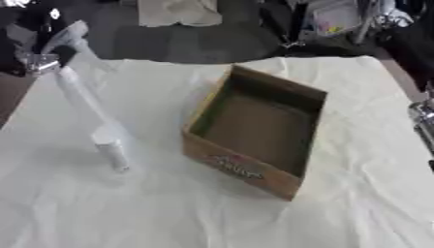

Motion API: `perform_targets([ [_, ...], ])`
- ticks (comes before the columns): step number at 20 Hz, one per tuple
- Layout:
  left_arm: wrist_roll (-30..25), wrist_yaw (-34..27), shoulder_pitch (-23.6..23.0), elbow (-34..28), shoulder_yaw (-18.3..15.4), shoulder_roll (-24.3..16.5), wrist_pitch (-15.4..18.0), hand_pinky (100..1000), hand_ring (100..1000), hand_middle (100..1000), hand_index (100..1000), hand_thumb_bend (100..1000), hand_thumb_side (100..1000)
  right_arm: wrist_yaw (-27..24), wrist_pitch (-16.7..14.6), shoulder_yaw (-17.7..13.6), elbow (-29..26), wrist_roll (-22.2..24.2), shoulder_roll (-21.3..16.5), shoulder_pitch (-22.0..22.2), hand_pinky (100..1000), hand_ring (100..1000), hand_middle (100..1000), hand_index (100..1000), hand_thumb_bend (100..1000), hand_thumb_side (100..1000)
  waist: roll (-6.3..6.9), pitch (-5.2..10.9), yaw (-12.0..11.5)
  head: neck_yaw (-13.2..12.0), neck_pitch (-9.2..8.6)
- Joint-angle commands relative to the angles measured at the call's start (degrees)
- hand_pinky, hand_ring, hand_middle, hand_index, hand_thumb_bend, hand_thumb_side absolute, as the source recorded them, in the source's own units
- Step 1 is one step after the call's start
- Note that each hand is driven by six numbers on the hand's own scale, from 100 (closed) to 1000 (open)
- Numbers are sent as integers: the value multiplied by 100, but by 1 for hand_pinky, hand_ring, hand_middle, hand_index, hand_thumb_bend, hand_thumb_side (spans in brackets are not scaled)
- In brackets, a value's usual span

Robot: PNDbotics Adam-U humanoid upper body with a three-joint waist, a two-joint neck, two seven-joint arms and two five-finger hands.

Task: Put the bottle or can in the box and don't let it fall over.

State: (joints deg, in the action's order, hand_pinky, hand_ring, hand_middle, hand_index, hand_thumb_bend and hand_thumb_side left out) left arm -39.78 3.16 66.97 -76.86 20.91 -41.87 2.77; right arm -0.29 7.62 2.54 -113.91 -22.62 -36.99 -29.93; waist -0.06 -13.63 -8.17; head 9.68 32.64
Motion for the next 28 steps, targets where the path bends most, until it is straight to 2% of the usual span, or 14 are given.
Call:
perform_targets([
  [1, 31, -13, 187, -100, -112, -100, -28, 569, 318, 397, 452, 100, 206, -19, -1, -51, -68, 4, -68, -59, 912, 755, 725, 756, 100, 461, 27, 169, 17, 9, 26],
  [9, 74, -47, 343, -146, -127, 5, -57, 569, 314, 393, 448, 100, 204, -31, -20, -46, -68, 3, -65, -69, 911, 755, 725, 756, 100, 457, 32, 206, 50, 35, 76],
  [13, 91, -127, 550, -220, -139, 158, -75, 571, 312, 392, 448, 100, 208, 28, -88, -34, -68, 8, -45, -96, 910, 756, 725, 757, 100, 443, 23, 259, 62, 19, 156],
  [18, 187, -236, 735, -293, -227, 291, -140, 574, 311, 392, 448, 100, 210, 16, -73, -25, -68, 17, 0, -126, 910, 756, 725, 757, 100, 441, 8, 304, 86, -4, 412],
  [21, 267, -231, 797, -273, -299, 311, -165, 574, 310, 391, 447, 100, 210, 1, -70, -34, -68, 5, 4, -130, 909, 755, 725, 757, 100, 440, 0, 317, 86, -11, 491],
  [28, 377, -153, 1029, -90, -455, 380, -149, 573, 308, 390, 446, 100, 200, -1, -59, -37, -68, -23, 2, -156, 908, 754, 723, 756, 100, 438, -32, 304, 54, 6, 474],
])
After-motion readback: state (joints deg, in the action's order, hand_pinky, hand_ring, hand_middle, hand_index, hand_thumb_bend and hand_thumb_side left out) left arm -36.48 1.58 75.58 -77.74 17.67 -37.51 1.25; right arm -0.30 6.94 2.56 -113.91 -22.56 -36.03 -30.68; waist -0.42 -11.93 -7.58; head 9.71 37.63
